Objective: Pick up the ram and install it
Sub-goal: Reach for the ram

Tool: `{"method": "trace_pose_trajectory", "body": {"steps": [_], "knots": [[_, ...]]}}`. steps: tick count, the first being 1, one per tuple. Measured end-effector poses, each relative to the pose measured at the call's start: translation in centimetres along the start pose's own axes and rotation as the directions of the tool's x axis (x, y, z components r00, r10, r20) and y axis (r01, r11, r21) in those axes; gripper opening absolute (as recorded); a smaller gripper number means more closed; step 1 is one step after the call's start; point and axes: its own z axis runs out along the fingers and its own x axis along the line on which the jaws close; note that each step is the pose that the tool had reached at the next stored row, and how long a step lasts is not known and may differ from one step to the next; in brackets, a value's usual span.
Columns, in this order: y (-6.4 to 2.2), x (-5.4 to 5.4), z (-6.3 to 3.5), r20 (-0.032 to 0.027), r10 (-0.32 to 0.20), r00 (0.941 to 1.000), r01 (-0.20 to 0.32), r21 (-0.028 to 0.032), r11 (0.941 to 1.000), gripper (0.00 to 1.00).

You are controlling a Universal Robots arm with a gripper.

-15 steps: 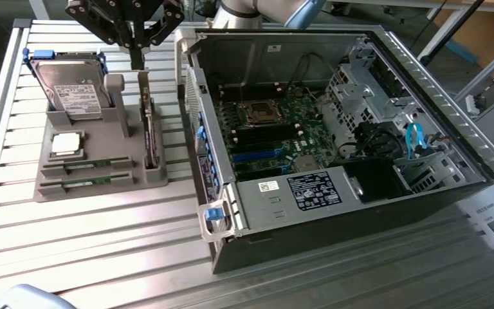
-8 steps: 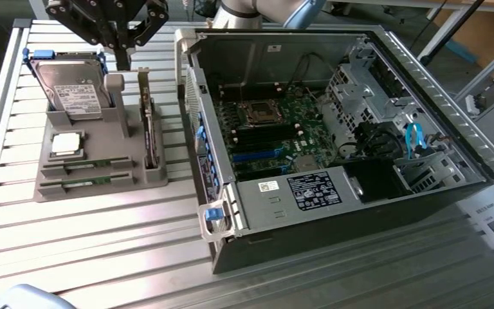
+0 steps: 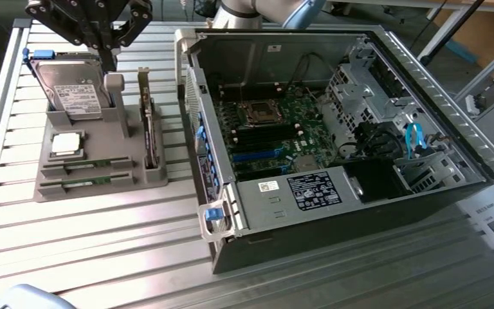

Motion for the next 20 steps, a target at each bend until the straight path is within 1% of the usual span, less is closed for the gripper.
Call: {"method": "trace_pose_trajectory", "body": {"steps": [15,20], "knots": [[-0.26,3.3,0.02,-0.0001,0.000,1.0000,0.000,0.0000,1.0000,0.10],[-0.33,4.3,0.04,-0.0001,0.000,1.0000,0.000,0.0000,1.0000,0.10]]}}
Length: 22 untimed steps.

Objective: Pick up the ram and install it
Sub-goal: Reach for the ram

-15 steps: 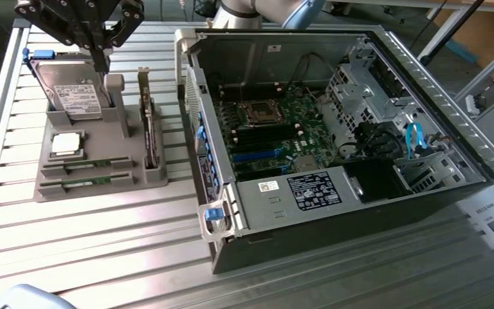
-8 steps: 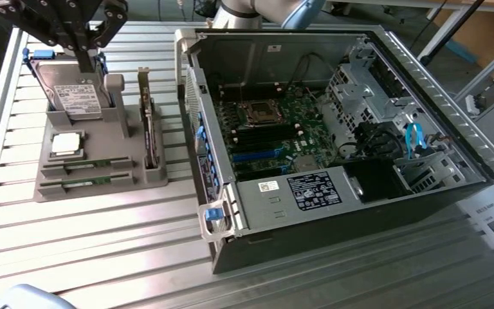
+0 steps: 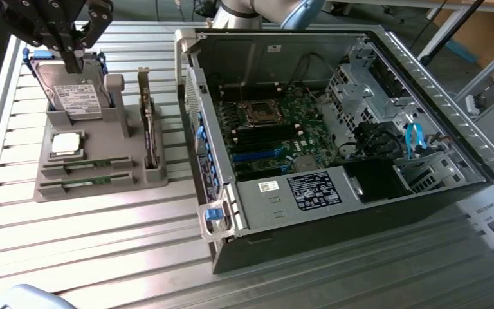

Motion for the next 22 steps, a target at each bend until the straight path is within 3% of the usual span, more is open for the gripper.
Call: {"method": "trace_pose_trajectory", "body": {"steps": [11,22], "knots": [[-0.16,2.1,0.04,-0.0001,0.000,1.0000,0.000,0.0000,1.0000,0.10],[-0.30,2.1,0.04,-0.0001,0.000,1.0000,0.000,0.0000,1.0000,0.10]]}}
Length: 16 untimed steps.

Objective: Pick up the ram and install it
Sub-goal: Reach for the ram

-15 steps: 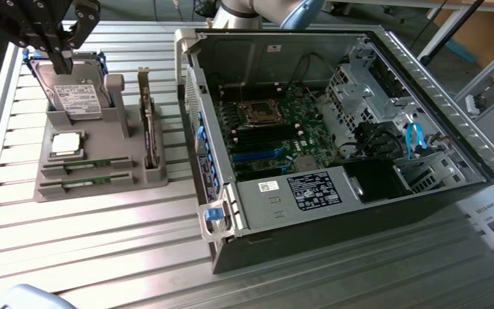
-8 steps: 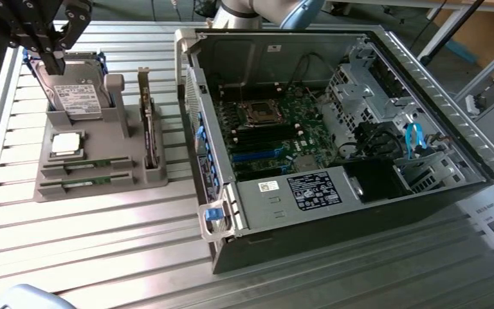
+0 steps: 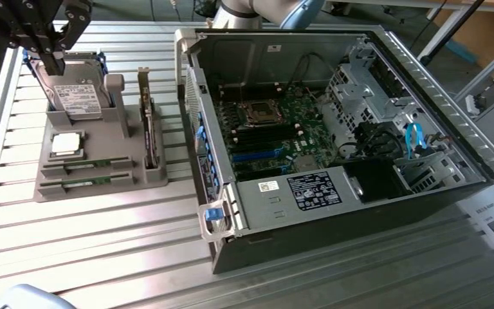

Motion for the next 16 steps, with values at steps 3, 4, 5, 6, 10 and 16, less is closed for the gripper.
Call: {"method": "trace_pose_trajectory", "body": {"steps": [3,4,5,6,10,16], "knots": [[-0.23,0.0,-0.01,0.0000,0.000,1.0000,0.000,0.0000,1.0000,0.10],[-0.32,0.0,-0.01,0.0000,0.000,1.0000,0.000,0.0000,1.0000,0.10],[-0.43,0.0,-0.02,0.0000,0.000,1.0000,0.000,0.0001,1.0000,0.10],[-0.53,0.0,-0.02,0.0000,0.000,1.0000,0.000,0.0000,1.0000,0.10],[-0.99,-0.1,-0.04,0.0000,0.000,1.0000,0.000,0.0000,1.0000,0.10],[-1.68,-0.1,-0.07,-0.0001,0.000,1.0000,0.000,0.0001,1.0000,0.10]]}}
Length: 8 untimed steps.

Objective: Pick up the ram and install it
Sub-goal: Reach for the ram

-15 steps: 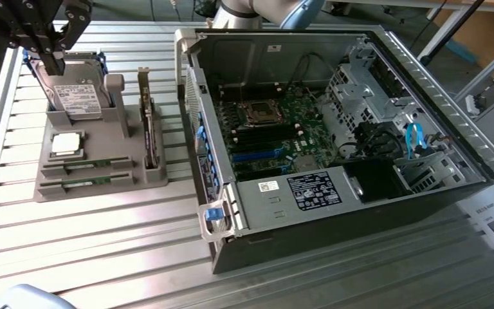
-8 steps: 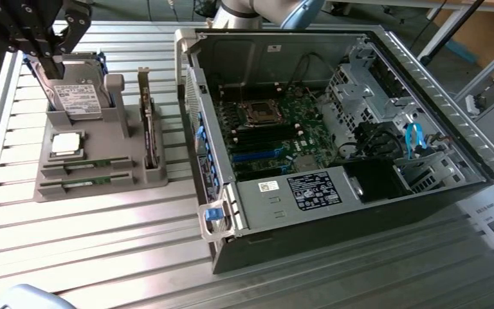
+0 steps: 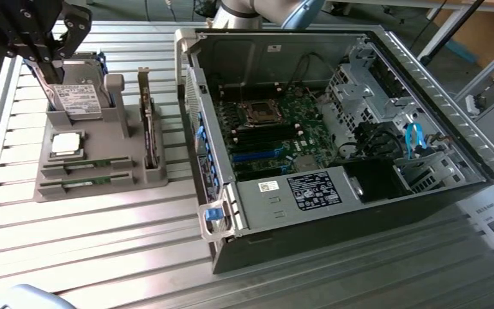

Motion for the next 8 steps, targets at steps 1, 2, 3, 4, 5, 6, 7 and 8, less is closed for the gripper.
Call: {"method": "trace_pose_trajectory", "body": {"steps": [1,2,3,4,5,6,7,8], "knots": [[-0.11,-0.01,0.00,0.0000,0.000,1.0000,0.000,0.0000,1.0000,0.10],[-0.22,-0.02,-0.01,0.0001,0.000,1.0000,0.000,0.0000,1.0000,0.10],[-0.32,-0.03,-0.01,0.0000,0.000,1.0000,0.000,0.0000,1.0000,0.10],[-0.41,-0.04,-0.01,0.0001,0.000,1.0000,0.000,-0.0001,1.0000,0.10],[-0.50,-0.05,-0.02,0.0001,0.000,1.0000,0.000,0.0000,1.0000,0.10],[-0.59,-0.06,-0.02,0.0000,0.000,1.0000,0.000,0.0000,1.0000,0.10],[-0.68,-0.07,-0.02,0.0001,0.000,1.0000,0.000,-0.0001,1.0000,0.10],[-0.76,-0.08,-0.03,0.0001,0.000,1.0000,0.000,0.0000,1.0000,0.10]]}}
